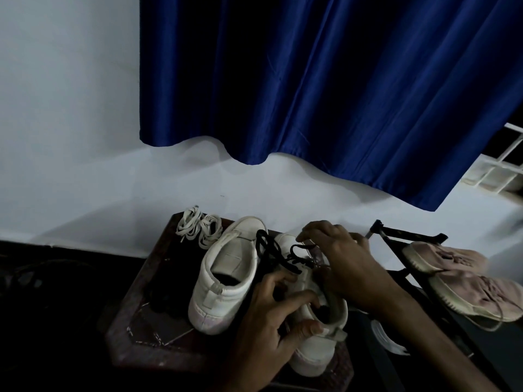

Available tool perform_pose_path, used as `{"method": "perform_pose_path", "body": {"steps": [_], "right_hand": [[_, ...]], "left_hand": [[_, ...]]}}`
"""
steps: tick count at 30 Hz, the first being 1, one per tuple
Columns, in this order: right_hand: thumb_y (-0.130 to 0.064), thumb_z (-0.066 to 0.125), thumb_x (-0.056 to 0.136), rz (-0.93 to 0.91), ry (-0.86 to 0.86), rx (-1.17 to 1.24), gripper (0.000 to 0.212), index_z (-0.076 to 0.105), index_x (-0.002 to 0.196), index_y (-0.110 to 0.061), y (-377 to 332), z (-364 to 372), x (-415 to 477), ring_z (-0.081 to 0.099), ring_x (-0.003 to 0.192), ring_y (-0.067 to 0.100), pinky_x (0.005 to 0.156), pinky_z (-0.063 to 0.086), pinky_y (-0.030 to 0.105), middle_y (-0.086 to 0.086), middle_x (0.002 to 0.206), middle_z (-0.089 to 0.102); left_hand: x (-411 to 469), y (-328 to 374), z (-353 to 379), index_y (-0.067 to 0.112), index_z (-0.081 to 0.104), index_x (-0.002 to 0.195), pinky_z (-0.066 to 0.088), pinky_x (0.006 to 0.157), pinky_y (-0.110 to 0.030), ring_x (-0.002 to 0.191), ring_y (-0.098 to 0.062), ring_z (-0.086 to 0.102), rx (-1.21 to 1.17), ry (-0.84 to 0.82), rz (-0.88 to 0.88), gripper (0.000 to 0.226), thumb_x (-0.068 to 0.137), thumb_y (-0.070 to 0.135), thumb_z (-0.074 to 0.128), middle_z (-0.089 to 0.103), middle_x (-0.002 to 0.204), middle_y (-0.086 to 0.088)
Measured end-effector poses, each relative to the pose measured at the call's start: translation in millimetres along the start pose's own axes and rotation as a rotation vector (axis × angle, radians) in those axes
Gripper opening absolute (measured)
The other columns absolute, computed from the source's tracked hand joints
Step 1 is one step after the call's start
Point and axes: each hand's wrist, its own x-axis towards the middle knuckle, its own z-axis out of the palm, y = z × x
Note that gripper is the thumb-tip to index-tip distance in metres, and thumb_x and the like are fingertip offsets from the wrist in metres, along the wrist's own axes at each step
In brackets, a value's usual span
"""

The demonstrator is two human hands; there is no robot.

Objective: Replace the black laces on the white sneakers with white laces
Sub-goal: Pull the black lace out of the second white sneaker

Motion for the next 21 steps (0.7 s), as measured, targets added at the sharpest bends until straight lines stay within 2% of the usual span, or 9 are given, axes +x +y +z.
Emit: {"method": "perform_pose_path", "body": {"steps": [2,6,8,13,16,21], "right_hand": [[-0.021,0.068,0.083,-0.031,0.038,0.002,0.056,0.042,0.13,-0.039,1.3,1.6,-1.0,0.034,0.126,0.006,0.109,0.023,0.043,-0.018,0.137,0.034],[-0.02,0.061,0.085,-0.039,-0.002,-0.003,0.029,0.057,0.109,-0.036,2.8,7.2,0.3,0.046,0.117,0.009,0.108,0.029,0.045,-0.015,0.118,0.051],[-0.02,0.058,0.086,-0.022,0.003,0.019,0.022,0.061,0.104,-0.033,3.7,7.8,0.4,0.049,0.113,0.01,0.106,0.031,0.044,-0.014,0.11,0.055],[-0.027,0.055,0.09,-0.04,-0.036,-0.07,0.013,0.061,0.102,-0.028,4.1,7.9,-3.9,0.041,0.114,0.011,0.105,0.028,0.045,-0.013,0.11,0.047],[-0.035,0.06,0.089,-0.09,-0.1,-0.078,0.004,0.058,0.09,-0.037,10.3,-7.9,-9.6,0.034,0.114,0.006,0.103,0.027,0.044,-0.02,0.116,0.042],[-0.045,0.062,0.088,-0.074,-0.258,-0.098,0.005,0.057,0.087,-0.048,42.9,-54.8,-28.1,0.032,0.113,-0.003,0.102,0.024,0.038,-0.028,0.114,0.039]], "left_hand": [[1.6,-0.2,-0.5,0.046,0.061,0.114,0.042,0.099,-0.026,0.124,-0.013,0.047,-0.004,-0.002,-0.008,0.031,0.088,0.063,0.058,0.039,0.13,0.012],[2.5,-0.8,-1.3,0.041,0.063,0.115,0.042,0.1,-0.03,0.126,-0.015,0.046,-0.021,0.001,-0.019,0.035,0.089,0.063,0.057,0.042,0.13,0.007],[2.7,-0.4,-1.9,0.042,0.062,0.116,0.041,0.1,-0.029,0.127,-0.014,0.045,-0.021,-0.007,-0.03,0.035,0.089,0.064,0.056,0.041,0.13,0.009],[2.8,3.9,-3.5,0.043,0.058,0.118,0.038,0.101,-0.021,0.127,-0.011,0.044,0.007,-0.027,-0.049,0.035,0.089,0.063,0.055,0.042,0.13,0.011],[1.4,5.0,-3.5,0.041,0.059,0.113,0.039,0.099,-0.02,0.125,-0.009,0.045,0.027,-0.016,-0.033,0.031,0.09,0.062,0.055,0.042,0.127,0.012],[0.4,7.7,-4.0,0.038,0.062,0.105,0.039,0.098,-0.02,0.123,-0.01,0.047,0.018,0.0,-0.038,0.028,0.088,0.06,0.059,0.042,0.125,0.014]]}}
